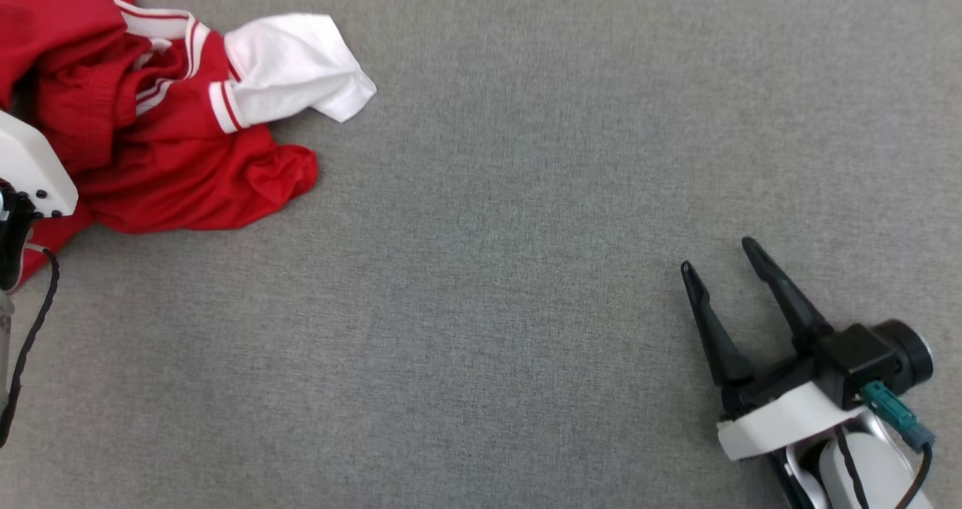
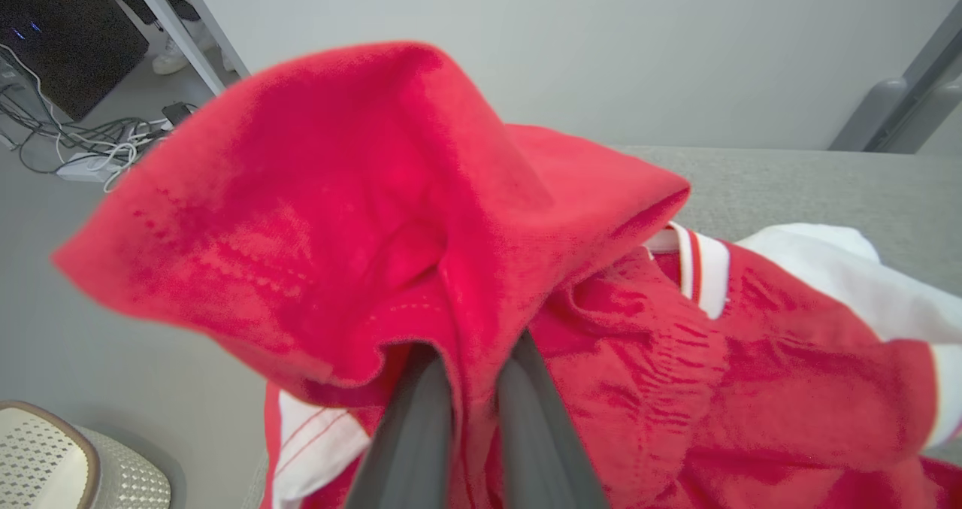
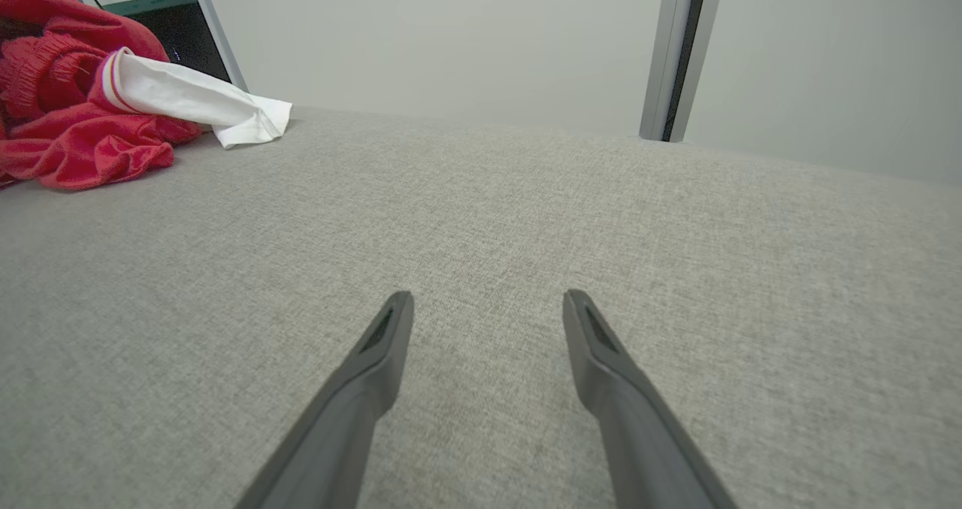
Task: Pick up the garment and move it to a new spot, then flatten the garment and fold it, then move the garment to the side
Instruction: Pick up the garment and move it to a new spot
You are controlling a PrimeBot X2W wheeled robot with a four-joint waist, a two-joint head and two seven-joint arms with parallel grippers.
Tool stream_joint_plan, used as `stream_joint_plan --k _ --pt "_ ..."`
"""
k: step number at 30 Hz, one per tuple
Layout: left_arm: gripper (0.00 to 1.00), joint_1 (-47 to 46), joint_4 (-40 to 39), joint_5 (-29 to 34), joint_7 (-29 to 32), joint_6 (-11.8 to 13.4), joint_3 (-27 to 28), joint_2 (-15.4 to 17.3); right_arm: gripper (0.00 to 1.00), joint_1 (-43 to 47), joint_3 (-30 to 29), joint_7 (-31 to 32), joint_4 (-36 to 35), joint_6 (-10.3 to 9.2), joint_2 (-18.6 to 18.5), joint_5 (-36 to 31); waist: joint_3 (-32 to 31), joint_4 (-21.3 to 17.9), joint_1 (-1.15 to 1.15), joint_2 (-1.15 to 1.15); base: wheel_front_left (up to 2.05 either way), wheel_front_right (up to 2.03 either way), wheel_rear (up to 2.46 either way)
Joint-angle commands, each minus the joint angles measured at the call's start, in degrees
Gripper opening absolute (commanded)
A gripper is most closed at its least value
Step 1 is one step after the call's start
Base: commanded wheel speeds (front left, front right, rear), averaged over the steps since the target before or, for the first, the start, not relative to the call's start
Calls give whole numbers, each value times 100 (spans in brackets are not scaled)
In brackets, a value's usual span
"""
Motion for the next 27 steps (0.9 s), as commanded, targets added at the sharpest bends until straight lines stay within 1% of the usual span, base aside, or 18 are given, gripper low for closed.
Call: stream_joint_plan --k 1,4,7,11,13,18,21,24,27 --pt "0 53 -63 14 -57 4 -13 23 100 105 -26 9 62 -1 -5 35 -231 12 0 0 0 0 0" --pt "0 213 -376 -74 -281 4 -94 46 100 257 -77 4 71 -1 105 87 -560 44 0 0 0 0 0" --pt "0 445 -976 -255 -308 4 -209 52 100 452 -124 4 100 -1 207 133 -890 51 0 0 0 0 0" --pt "0 946 -2216 -480 -76 4 -308 63 100 665 -168 4 117 -1 307 185 -1298 -26 0 0 0 0 0" --pt "0 1286 -2982 -583 122 82 -341 3 100 748 -187 5 117 -1 341 198 -1456 -107 0 0 0 0 0" --pt "0 2211 -5116 -905 762 435 -569 -304 100 888 -198 5 80 -1 403 247 -1676 -405 0 0 0 0 0" --pt "0 2692 -6124 -1102 1108 614 -887 -580 100 903 -191 5 53 -1 426 261 -1718 -670 0 0 0 0 0" --pt "0 3058 -6702 -1327 1405 722 -1353 -968 100 873 -243 5 -3 -1 441 280 -1683 -985 0 0 0 0 0" --pt "0 3304 -6717 -1429 1548 822 -1671 -1190 100 823 -253 4 -56 -1 461 303 -1621 -1373 0 0 0 0 0"
